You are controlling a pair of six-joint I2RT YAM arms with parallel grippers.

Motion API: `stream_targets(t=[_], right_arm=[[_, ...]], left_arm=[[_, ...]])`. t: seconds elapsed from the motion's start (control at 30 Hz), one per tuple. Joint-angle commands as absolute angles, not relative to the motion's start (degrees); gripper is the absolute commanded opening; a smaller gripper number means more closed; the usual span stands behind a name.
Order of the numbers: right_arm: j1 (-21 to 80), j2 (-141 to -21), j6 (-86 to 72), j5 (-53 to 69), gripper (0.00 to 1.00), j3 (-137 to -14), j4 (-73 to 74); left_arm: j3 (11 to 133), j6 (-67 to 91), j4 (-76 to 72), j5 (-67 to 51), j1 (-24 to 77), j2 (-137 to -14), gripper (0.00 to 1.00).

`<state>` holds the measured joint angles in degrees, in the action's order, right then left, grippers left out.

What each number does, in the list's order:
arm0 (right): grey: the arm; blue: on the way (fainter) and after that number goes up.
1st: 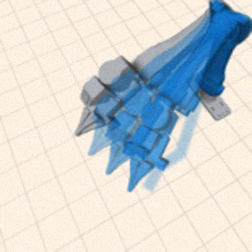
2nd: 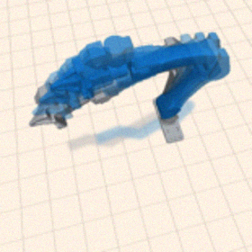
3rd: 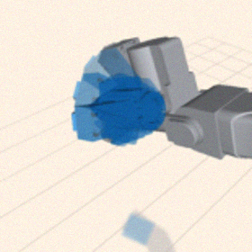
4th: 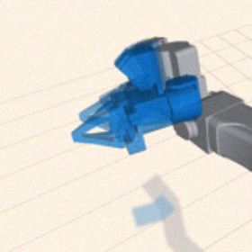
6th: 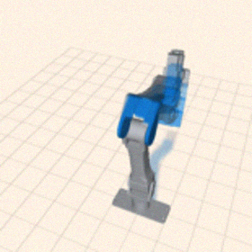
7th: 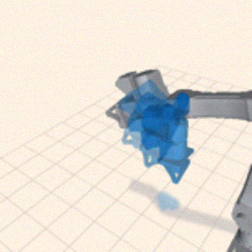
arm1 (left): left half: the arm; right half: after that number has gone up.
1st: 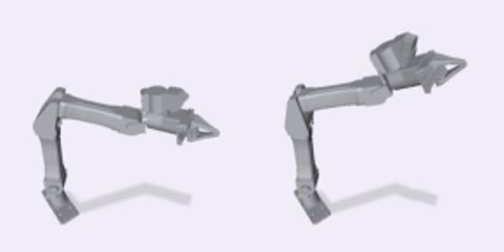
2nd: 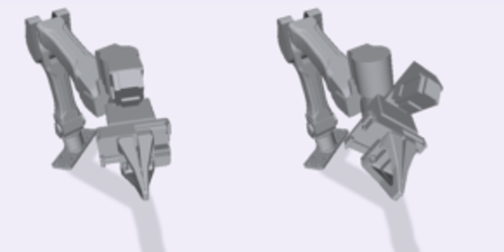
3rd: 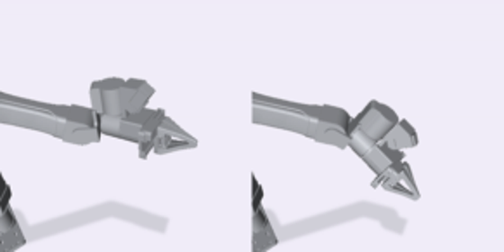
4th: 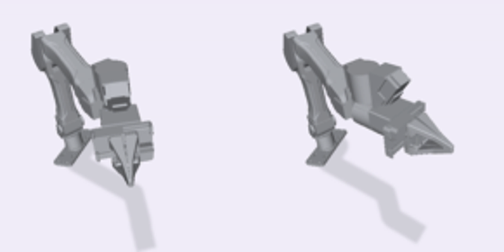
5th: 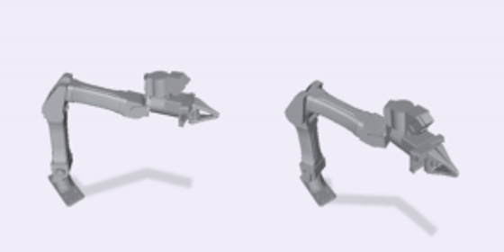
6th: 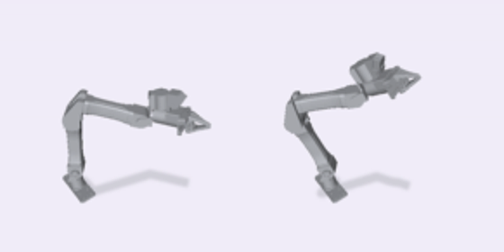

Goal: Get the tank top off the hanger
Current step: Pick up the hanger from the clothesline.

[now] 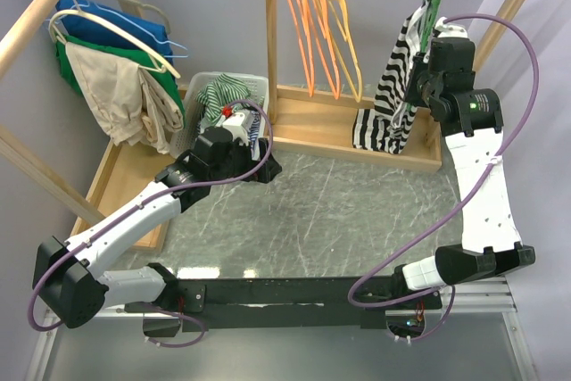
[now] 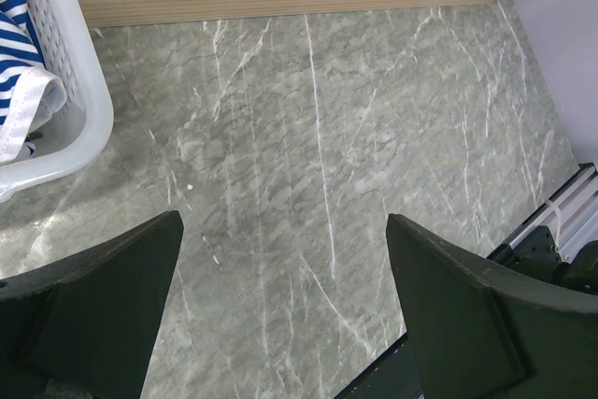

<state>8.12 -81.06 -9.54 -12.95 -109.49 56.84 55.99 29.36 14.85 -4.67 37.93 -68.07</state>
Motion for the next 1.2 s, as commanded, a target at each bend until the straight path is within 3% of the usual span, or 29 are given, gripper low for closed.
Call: stream_targets(t=[0.0, 0.2, 0.27, 0.3, 0.47, 1.17], right_arm=[[8.44, -80.68, -9.67, -14.33, 0.33, -108.9, 53.7], [8.44, -82.09, -9.23, -15.73, 0.3, -109.6, 54.23], [8.44, -82.27, -9.05, -15.91, 0.24, -109.51, 54.49], [8.44, -82.18, -9.14, -16.0, 0.15, -109.51, 54.49], [8.44, -80.51, -8.35, -15.21, 0.0, -108.46, 54.14], [11.07, -85.26, -4.75, -17.84, 0.0, -127.62, 58.71]], left_arm=[[55.81, 28.83, 14.15, -4.31, 38.14, -67.32, 0.96], [55.99, 28.83, 14.33, -4.22, 38.14, -67.41, 0.96], [55.99, 28.74, 14.33, -4.22, 38.14, -67.5, 0.96], [56.07, 28.74, 14.41, -4.22, 38.14, -67.59, 0.96], [56.25, 28.65, 14.5, -4.22, 38.14, -67.85, 0.96], [56.34, 29.62, 13.8, -2.2, 38.06, -66.18, 0.96]])
